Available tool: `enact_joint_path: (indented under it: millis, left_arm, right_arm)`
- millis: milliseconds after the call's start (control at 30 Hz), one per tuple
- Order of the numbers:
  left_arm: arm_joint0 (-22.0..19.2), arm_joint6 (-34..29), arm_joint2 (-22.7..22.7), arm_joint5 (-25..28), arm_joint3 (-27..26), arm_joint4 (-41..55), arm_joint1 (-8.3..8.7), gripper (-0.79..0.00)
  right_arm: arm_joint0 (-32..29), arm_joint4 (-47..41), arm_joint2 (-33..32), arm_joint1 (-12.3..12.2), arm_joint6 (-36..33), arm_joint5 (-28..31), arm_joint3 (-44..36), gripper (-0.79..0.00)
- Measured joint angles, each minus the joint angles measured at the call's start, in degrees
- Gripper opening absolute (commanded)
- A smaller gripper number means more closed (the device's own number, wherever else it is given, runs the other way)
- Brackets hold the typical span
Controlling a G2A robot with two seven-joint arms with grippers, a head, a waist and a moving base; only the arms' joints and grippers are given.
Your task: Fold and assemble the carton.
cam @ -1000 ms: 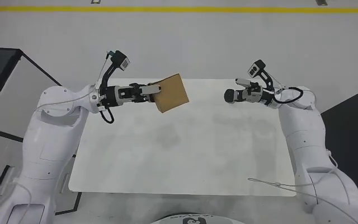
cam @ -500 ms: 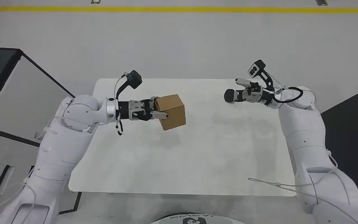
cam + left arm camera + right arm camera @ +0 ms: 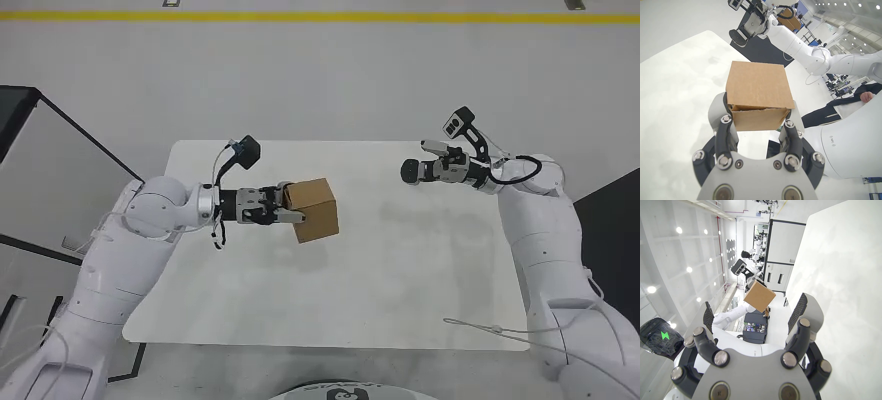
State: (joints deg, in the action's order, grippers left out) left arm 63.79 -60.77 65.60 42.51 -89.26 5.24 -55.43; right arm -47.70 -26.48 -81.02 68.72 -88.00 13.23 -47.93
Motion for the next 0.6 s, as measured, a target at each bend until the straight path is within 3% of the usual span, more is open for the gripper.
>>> enact_joint_path:
  millis: [100, 400, 600]
  left_arm:
    - [-0.5, 1.2, -2.9, 2.8, 1.7, -3.3, -0.11, -0.785]
    - [-3.5, 13.5, -11.2, 14.6, 8.1, -22.0, 0.10, -0.785]
    - [-4.0, 15.3, -11.7, 15.5, 8.9, -23.1, 0.04, -0.785]
  right_arm:
    - [0.0, 0.0, 0.0, 0.0, 0.0, 0.0, 0.0, 0.000]
    - [0.0, 0.0, 0.0, 0.0, 0.0, 0.0, 0.0, 0.000]
    - [0.0, 0.0, 0.0, 0.0, 0.0, 0.0, 0.0, 0.000]
